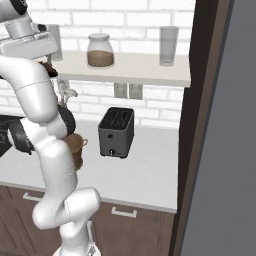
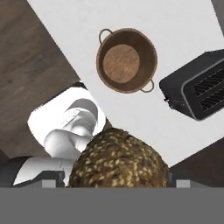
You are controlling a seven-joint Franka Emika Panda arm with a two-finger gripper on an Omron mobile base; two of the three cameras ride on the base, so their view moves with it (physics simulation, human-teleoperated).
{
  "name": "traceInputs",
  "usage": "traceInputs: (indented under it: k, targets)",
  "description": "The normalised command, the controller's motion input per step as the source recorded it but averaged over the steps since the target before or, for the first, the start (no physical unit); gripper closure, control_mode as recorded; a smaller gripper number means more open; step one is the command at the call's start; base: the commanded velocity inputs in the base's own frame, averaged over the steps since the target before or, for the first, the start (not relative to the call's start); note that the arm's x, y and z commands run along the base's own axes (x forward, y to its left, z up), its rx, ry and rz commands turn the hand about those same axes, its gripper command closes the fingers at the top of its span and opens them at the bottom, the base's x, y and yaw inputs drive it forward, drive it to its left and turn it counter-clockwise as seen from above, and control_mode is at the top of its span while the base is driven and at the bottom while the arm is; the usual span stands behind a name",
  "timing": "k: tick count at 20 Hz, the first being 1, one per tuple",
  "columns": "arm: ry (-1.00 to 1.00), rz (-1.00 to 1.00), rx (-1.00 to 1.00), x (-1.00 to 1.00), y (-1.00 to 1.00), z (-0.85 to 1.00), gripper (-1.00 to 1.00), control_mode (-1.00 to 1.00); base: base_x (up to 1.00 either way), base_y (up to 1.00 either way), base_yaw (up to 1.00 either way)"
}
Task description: Open the cabinet, pick up the bread from the cabinet and place it in the basket. Then move the basket to the dining counter.
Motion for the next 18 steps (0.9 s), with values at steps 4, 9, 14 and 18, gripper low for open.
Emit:
traceInputs:
  k: [4, 9, 14, 18]
  targets:
    - [0.52, 0.00, -0.38, -0.86, -0.33, -0.06, 1.00, -1.00, 0.00, 0.00, 0.00]
    - [0.10, 0.00, -0.17, -0.53, -0.46, -0.52, 1.00, -1.00, 0.00, 0.00, 0.00]
    - [-0.07, 0.00, 0.05, -0.50, -0.28, -0.62, 1.00, -1.00, 0.00, 0.00, 0.00]
    - [-0.17, -0.01, 0.17, -0.05, -0.11, -0.11, 1.00, -1.00, 0.00, 0.00, 0.00]
